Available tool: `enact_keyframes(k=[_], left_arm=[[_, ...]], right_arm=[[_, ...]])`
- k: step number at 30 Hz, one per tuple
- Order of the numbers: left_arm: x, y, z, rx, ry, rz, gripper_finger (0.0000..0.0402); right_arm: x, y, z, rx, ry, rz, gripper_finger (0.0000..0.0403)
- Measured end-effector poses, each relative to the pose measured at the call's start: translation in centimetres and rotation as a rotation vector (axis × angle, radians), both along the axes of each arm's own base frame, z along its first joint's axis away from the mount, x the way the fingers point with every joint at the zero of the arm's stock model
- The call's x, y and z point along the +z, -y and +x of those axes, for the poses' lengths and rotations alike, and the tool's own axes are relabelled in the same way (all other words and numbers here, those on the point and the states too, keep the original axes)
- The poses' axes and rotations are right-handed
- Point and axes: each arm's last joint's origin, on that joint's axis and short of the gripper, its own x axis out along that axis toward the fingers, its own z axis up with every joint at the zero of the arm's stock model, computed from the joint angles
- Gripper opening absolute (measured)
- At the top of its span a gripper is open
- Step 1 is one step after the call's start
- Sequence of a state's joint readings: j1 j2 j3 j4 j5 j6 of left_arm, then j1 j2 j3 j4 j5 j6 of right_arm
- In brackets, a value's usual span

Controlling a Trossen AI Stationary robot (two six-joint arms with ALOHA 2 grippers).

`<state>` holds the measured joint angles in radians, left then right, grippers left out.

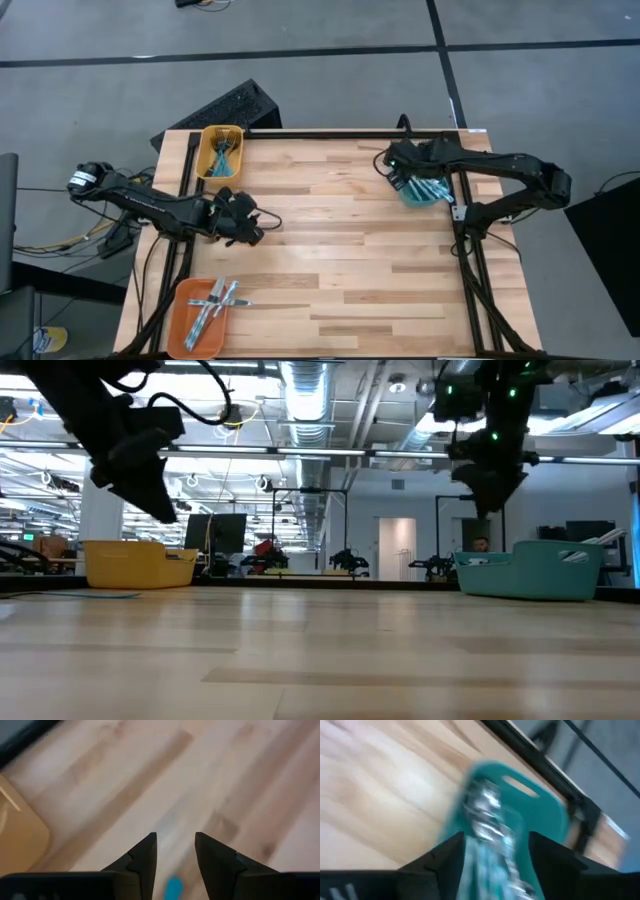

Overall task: Sort silverware by color (type)
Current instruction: Put the blue fork into the yellow bin

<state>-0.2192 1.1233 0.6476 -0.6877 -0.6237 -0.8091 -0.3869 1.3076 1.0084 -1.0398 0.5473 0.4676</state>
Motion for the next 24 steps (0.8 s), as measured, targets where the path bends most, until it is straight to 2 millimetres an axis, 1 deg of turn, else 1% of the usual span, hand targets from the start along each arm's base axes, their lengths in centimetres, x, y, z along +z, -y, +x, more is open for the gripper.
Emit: enact_keyframes(k=[2, 5, 7, 10, 14, 17, 20, 24], left_arm=[[-0.3, 0.6, -0.3, -0.025, -0.038, -0.021, 0.0122], [-1.5, 1.3, -1.1, -0.025, -0.07, -0.092, 0.0121], [-2.4, 1.5, -1.6, -0.008, -0.086, -0.157, 0.0121], [-3.5, 1.8, -2.4, 0.012, -0.124, -0.244, 0.0121], [-4.4, 1.7, -3.3, 0.013, -0.192, -0.251, 0.0121], [-4.9, 1.6, -4.0, 0.023, -0.289, -0.254, 0.0117], [-5.2, 1.5, -4.7, 0.062, -0.385, -0.27, 0.0109], [-5.9, 1.5, -4.8, 0.081, -0.479, -0.25, 0.0093]], right_arm=[[0.5, -1.0, 1.1, 0.067, 0.106, -0.009, 0.0251], [1.1, -2.8, 2.9, 0.206, 0.242, -0.004, 0.0258], [1.3, -3.9, 3.7, 0.275, 0.295, -0.009, 0.0259], [1.5, -5.1, 4.6, 0.332, 0.349, -0.02, 0.026], [1.6, -6.1, 5.0, 0.373, 0.367, -0.017, 0.026], [1.5, -6.5, 5.0, 0.388, 0.363, -0.013, 0.026], [1.5, -6.6, 5.0, 0.394, 0.354, -0.009, 0.026], [1.5, -6.6, 5.0, 0.393, 0.358, -0.011, 0.026]])
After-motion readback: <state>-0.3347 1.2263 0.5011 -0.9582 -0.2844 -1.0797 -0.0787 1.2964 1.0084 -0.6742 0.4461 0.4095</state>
